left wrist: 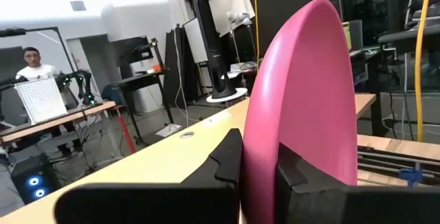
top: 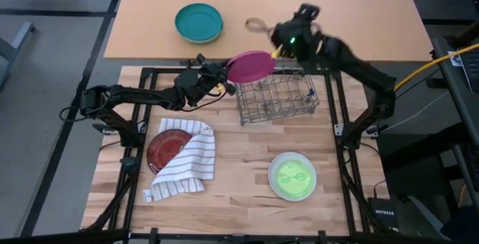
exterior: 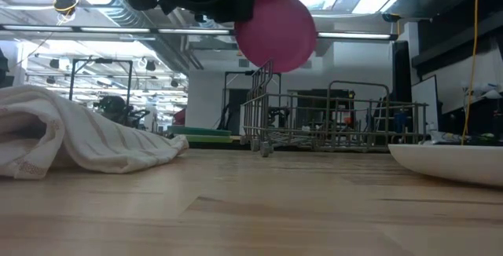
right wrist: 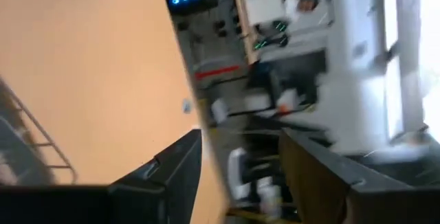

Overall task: Sort dishes
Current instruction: Put the pink plate in the dish rack

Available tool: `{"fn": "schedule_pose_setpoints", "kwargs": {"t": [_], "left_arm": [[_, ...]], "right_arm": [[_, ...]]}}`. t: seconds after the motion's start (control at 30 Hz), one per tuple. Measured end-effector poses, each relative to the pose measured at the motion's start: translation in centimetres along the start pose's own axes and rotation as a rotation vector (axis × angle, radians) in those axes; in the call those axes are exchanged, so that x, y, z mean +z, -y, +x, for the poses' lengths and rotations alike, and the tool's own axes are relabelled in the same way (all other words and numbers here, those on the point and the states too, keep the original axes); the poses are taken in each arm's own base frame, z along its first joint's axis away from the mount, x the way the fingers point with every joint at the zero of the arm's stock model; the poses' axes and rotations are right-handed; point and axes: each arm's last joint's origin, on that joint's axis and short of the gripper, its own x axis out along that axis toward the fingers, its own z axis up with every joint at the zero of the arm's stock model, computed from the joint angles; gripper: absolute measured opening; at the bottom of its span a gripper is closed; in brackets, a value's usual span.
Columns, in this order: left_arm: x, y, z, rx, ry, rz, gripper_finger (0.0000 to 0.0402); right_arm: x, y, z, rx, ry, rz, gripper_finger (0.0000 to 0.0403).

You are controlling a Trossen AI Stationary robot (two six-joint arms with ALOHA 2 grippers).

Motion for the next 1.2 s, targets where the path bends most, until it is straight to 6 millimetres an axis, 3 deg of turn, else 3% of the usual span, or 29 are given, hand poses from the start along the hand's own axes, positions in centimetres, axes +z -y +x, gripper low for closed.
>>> {"fn": "schedule_pose_setpoints", "kwargs": {"t": [0.1,0.3,0.6,0.9,1.2], "left_arm": [[0.2,-0.2,0.1,0.006,0.027,0.018,0.0018],[0.7,-0.4,0.1,0.024,0.073,-0.008,0.0018],[1.0,-0.2,-0.1,0.013,0.09,-0.063,0.0019],[1.3,0.8,-0.7,-0.027,0.095,-0.216,0.0019],[1.4,1.4,-1.1,-0.051,0.094,-0.232,0.0019]], "right_arm": [[-1.7,0.5,2.1,0.132,-0.005,0.098,0.0198],[-4.6,-0.5,7.1,0.419,-0.057,0.226,0.0198],[-9.9,-2.9,12.1,0.44,-0.358,0.191,0.0198],[-13.8,-6.2,14.3,0.526,-0.55,0.12,0.0198],[-16.1,-9.0,14.6,0.613,-0.683,0.024,0.0198]]}}
